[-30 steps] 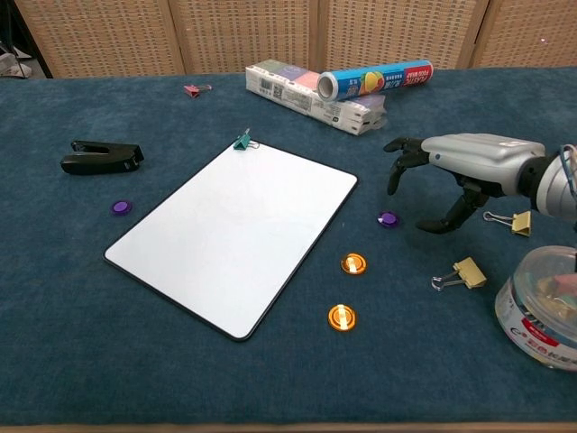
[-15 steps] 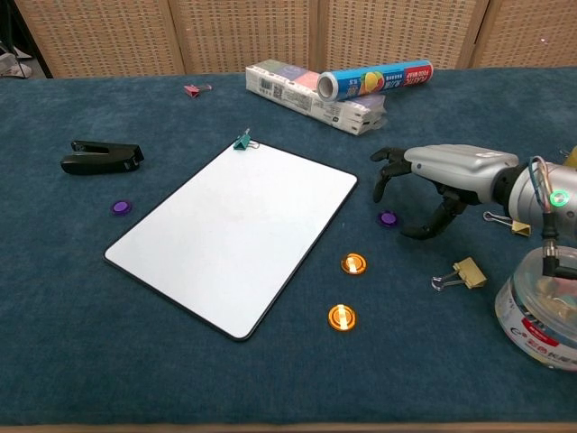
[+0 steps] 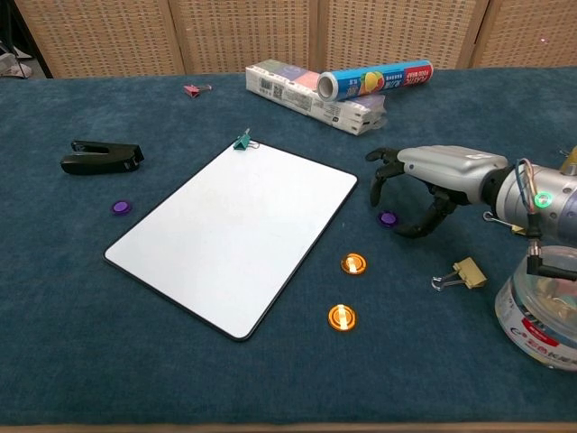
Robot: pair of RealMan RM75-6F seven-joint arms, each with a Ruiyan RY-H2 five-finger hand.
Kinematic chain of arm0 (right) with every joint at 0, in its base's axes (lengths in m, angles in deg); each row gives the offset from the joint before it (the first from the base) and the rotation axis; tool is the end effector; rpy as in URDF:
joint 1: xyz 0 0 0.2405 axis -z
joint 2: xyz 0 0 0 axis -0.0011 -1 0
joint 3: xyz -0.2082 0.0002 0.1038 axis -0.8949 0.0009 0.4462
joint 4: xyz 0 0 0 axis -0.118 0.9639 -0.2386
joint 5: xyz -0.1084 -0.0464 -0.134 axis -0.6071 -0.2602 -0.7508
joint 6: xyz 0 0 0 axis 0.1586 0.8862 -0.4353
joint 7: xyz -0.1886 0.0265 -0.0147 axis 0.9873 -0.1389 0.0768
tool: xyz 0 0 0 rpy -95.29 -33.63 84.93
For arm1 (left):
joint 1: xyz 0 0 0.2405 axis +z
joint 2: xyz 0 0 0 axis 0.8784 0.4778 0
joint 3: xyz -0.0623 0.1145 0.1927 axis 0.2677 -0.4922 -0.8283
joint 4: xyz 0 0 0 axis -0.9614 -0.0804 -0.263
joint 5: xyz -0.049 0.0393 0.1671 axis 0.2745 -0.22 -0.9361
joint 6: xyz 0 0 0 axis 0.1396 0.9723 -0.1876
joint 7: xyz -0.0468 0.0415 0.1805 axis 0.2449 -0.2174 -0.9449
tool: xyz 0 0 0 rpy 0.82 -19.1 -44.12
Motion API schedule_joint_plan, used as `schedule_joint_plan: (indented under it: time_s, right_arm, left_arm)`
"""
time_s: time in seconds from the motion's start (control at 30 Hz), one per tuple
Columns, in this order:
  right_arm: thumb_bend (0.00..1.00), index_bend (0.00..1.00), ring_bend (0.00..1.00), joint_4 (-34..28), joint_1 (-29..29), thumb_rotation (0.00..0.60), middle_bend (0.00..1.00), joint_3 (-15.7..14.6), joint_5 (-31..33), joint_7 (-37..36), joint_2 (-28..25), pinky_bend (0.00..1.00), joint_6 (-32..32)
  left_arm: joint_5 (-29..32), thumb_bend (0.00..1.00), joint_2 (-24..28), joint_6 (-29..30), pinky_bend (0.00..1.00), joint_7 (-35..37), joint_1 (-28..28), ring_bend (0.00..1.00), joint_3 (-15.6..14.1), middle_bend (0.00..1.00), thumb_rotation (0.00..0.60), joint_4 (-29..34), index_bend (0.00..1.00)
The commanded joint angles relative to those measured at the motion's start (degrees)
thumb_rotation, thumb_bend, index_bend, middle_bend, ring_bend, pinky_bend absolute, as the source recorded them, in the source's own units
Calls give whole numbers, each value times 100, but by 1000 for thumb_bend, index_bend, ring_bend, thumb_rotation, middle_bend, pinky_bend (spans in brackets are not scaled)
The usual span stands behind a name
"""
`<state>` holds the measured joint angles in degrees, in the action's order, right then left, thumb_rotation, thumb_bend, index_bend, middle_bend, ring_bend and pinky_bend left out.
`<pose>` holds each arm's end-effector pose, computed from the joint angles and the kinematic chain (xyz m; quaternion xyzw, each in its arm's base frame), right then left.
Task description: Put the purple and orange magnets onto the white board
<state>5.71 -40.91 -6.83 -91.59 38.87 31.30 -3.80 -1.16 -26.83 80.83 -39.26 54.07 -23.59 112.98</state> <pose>-0.1476 -0.3584 -0.0447 0.7607 -0.4081 0.3417 0.3715 -0.2716 0.2396 0.1903 -0.5894 -0.3888 -0.3807 0.5971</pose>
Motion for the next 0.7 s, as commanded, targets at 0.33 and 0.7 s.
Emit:
schedule_joint_plan:
  time_s: [0.33, 0.7]
  right_arm:
    - [372, 362, 0, 77, -28, 600, 0, -38, 13, -61, 44, 0, -18]
    - [394, 385, 0, 187, -45, 600, 0, -60, 61, -71, 107, 0, -48]
  left_arm:
    - [-1, 15, 11, -5, 0, 13, 0, 0, -3, 0, 600, 12, 0]
    - [1, 15, 30, 13, 0, 55, 11, 0, 1, 0, 600, 22, 0]
